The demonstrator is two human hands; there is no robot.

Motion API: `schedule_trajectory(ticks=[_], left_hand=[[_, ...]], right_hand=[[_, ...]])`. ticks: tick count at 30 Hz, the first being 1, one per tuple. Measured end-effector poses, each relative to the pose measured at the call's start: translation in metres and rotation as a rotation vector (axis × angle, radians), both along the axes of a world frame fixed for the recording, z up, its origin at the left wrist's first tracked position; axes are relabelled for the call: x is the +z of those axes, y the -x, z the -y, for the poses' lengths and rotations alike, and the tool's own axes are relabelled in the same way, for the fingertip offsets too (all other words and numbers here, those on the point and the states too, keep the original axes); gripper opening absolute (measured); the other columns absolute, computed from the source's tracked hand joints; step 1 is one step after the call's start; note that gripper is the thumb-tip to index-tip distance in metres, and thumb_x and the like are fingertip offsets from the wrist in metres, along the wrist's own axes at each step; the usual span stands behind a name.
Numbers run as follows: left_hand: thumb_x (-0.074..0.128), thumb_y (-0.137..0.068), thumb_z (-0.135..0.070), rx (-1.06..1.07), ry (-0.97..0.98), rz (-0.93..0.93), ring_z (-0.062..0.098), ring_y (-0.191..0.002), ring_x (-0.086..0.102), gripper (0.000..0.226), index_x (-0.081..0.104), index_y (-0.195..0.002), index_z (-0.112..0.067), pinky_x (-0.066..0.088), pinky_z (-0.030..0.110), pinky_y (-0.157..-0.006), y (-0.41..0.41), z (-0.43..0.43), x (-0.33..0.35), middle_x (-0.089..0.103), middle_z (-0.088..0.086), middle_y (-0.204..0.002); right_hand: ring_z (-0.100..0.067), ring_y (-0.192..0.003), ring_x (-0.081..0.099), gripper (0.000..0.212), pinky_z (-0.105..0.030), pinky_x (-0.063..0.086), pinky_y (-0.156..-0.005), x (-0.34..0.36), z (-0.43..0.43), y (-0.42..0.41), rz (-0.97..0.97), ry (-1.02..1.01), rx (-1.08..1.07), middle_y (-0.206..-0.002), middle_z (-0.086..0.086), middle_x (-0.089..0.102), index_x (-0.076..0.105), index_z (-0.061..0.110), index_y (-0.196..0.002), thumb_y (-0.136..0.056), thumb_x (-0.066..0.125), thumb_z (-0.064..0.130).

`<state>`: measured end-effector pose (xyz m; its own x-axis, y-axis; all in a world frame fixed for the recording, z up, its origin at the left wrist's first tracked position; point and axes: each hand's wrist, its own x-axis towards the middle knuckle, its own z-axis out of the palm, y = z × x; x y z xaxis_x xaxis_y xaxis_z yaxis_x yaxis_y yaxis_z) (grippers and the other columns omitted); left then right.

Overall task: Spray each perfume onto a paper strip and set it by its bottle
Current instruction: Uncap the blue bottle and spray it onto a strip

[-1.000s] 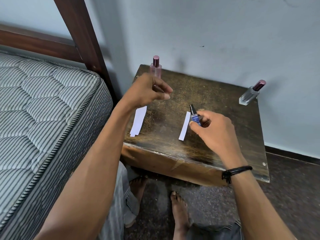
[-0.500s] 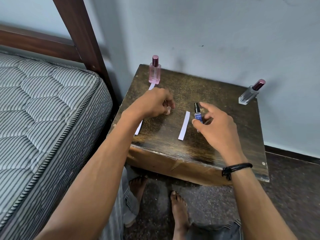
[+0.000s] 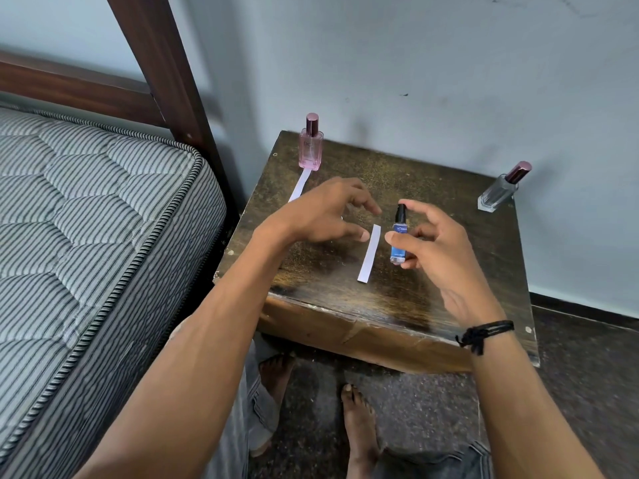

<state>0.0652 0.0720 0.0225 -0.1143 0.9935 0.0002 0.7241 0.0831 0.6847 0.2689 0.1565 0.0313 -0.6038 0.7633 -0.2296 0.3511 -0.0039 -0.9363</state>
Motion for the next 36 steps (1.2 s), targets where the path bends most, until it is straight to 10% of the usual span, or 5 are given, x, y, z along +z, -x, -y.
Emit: schedule_trajectory(ticks=[14,36], left_hand=[[0.084,-0.078,-0.018,-0.055,0.100,-0.064,0.009,-0.076,0.057,0.049,0.068,-0.125,-0.017,0.052,0.033,-0.080,-0.024,-0.009,-0.010,0.063,-0.001,-0.094],[0.089,-0.071,-0.031,0.002,0.180,-0.132,0.007,-0.070,0.054,0.054,0.068,-0.120,-0.021,0.039,0.023,-0.060,-0.018,-0.009,-0.020,0.061,-0.007,-0.082]], right_hand=[[-0.018,-0.069,0.067,0.044,-0.046,0.058,-0.076,-0.014,-0.012,-0.009,0.344,-0.230,0.224,-0.090,-0.006,0.069,0.057,0.032,-0.134,-0.093,0.072,0.023],[-0.025,-0.060,0.058,0.032,-0.033,0.042,-0.056,-0.053,0.018,0.005,0.442,-0.887,0.197,-0.056,0.011,0.048,0.060,0.036,-0.124,-0.092,0.061,0.044]])
